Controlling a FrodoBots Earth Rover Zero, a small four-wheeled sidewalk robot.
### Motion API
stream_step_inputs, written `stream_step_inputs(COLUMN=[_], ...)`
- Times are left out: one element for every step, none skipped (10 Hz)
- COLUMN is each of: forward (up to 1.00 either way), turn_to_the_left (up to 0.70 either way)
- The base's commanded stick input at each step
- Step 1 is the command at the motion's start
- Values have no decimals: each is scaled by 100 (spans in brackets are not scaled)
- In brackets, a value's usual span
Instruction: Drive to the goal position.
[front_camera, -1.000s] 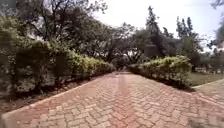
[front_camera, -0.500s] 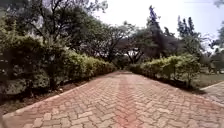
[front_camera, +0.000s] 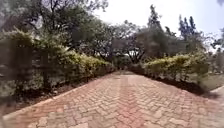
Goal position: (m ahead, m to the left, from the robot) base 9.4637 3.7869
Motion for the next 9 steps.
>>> stream_step_inputs(forward=[70,70,70,70,70,70,70,70,70], turn_to_the_left=[0,0,0,0,0,0,0,0,0])
